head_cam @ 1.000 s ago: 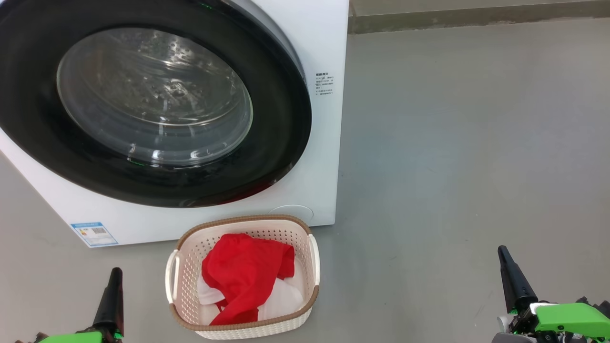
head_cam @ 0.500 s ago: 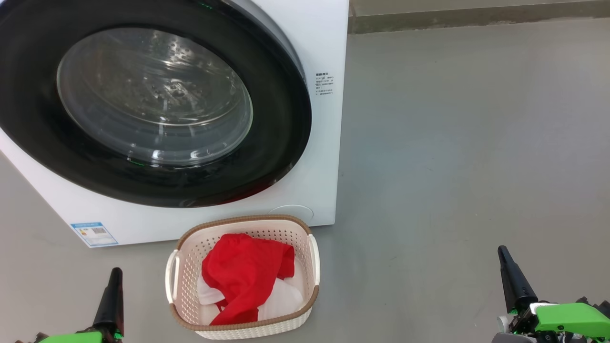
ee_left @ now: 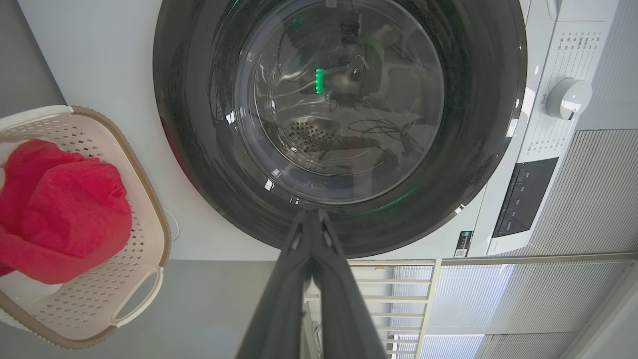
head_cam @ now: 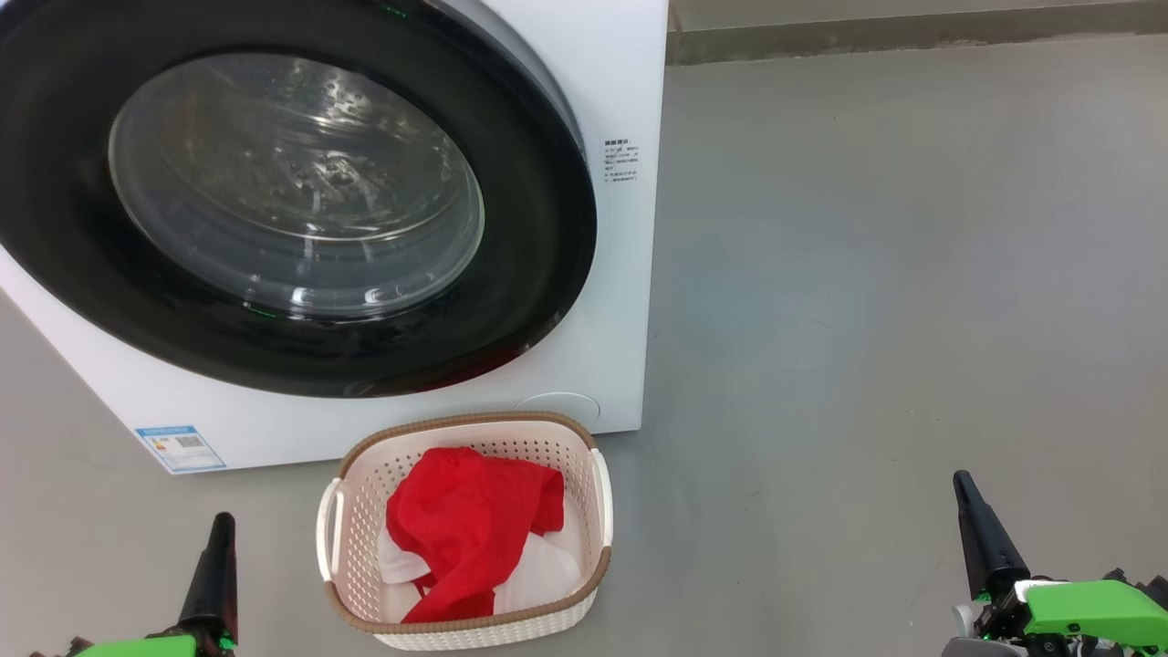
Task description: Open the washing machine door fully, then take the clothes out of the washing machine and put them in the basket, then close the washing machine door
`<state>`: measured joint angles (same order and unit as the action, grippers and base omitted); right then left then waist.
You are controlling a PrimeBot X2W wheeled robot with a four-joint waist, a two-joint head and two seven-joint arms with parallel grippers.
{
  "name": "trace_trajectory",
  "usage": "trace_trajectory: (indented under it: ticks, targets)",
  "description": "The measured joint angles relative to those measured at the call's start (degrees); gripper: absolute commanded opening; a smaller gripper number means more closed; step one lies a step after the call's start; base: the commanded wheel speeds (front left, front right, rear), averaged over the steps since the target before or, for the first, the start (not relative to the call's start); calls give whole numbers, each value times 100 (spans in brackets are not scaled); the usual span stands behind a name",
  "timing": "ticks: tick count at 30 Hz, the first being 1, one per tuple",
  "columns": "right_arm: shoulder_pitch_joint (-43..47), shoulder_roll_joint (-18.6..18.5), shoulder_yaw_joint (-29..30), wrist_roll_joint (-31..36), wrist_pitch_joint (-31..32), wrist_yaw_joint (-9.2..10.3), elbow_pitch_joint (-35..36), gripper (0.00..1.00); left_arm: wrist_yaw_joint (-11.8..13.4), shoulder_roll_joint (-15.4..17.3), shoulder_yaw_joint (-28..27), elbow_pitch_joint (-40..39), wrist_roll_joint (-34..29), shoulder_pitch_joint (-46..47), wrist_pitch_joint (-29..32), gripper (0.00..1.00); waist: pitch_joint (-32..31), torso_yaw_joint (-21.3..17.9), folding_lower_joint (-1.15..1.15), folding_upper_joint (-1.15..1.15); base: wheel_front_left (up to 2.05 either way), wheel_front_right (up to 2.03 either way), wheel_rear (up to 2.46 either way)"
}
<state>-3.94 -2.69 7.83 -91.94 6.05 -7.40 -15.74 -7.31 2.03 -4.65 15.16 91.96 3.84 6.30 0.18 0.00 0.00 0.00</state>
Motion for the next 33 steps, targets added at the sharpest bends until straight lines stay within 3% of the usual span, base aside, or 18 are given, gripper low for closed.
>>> trace_trajectory:
  ticks: [33]
  targets:
    - [0,1,0,0,0,0,0,0,0,-1,-1,0,0,1,1,0,0,0,0,0,0,0,0]
